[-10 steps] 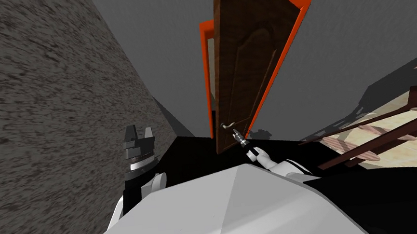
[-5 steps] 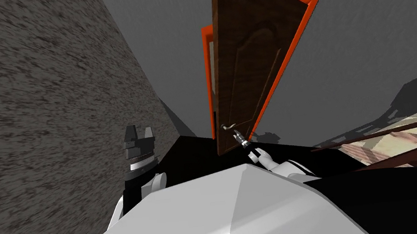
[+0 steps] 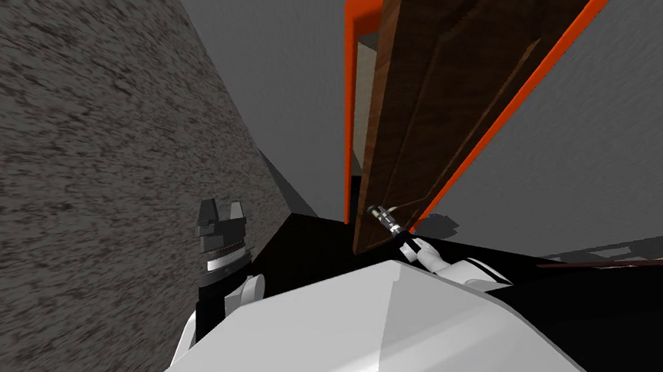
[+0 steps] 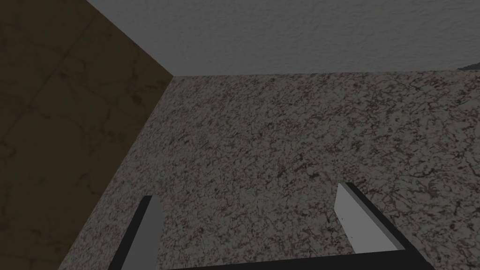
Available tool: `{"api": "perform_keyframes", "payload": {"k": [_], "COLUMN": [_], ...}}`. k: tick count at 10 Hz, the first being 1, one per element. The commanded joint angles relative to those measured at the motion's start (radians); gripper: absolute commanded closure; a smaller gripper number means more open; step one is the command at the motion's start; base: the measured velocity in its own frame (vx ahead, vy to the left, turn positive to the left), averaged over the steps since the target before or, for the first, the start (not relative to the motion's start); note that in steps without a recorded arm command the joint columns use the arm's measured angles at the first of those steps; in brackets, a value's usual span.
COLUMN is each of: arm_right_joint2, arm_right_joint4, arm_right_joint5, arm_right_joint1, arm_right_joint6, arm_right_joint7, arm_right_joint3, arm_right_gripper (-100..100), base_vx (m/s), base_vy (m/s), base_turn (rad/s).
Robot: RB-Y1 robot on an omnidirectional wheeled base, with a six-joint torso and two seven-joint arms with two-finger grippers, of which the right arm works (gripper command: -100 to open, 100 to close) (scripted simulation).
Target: Pull the door open
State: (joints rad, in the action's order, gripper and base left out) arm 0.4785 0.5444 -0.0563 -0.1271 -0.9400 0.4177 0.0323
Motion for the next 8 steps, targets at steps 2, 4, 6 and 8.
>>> {"api": "perform_keyframes", "payload": {"k": [2,4,6,8], "arm_right_joint2": [-0.001,-0.001,-0.001,-0.001], "arm_right_joint4": [-0.019,-0.019,-0.019,-0.019], "arm_right_joint5": [0.001,0.001,0.001,0.001], "arm_right_joint1": [-0.008,-0.008,-0.008,-0.008], "arm_right_joint6": [-0.01,-0.01,-0.01,-0.01], "arm_right_joint7": [-0.002,-0.002,-0.002,-0.002], "arm_right_joint3": [-0.001,-0.001,-0.001,-0.001], "arm_right_gripper": [-100,100,100,100], "base_vx": [0.022,-0.004,0.0,0.0], "base_vy": [0.001,0.0,0.0,0.0], "base_turn": [-0.015,0.002,0.0,0.0]}}
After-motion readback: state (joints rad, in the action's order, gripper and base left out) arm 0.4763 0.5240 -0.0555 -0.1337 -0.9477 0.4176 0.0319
